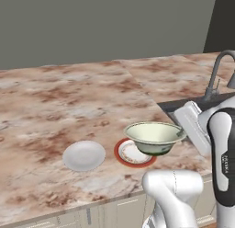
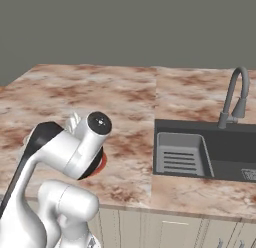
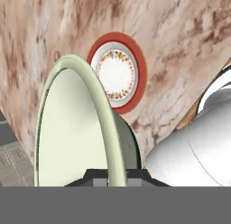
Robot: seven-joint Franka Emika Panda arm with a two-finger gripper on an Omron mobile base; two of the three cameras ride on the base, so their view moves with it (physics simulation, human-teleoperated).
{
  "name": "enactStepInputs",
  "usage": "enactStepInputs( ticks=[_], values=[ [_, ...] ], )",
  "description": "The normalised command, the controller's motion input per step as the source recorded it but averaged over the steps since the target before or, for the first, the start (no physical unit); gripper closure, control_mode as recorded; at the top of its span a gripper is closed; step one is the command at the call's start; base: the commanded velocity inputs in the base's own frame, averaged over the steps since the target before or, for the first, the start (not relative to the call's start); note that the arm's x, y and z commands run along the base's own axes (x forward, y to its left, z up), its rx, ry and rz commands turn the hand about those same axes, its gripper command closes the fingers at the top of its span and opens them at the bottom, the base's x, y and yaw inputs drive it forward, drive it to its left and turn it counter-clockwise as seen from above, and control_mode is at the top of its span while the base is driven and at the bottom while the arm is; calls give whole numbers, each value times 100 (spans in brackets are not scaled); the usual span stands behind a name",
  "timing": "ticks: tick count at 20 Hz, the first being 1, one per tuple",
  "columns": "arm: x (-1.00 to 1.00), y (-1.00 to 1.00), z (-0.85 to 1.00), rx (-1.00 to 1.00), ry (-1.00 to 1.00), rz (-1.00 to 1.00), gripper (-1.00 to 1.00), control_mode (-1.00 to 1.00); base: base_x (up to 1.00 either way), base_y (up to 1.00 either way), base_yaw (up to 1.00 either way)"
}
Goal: Move the bowls from the cabinet to the plates on the dining table.
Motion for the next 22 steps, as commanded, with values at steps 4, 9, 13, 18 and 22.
enactStepInputs(
  ticks=[4, 9, 13, 18, 22],
  values=[
    [29, 0, -28, 0, 1, 8, 100, -100, 0, 0, 0],
    [52, 0, -20, 0, 1, 6, 100, -100, 0, 0, 0],
    [52, 0, -4, 0, 0, 4, 100, -100, 0, 0, 0],
    [42, 0, -18, 0, 0, 4, 100, -100, 0, 0, 0],
    [34, 0, -29, 0, 1, 3, 100, -100, 0, 0, 0]
  ],
)
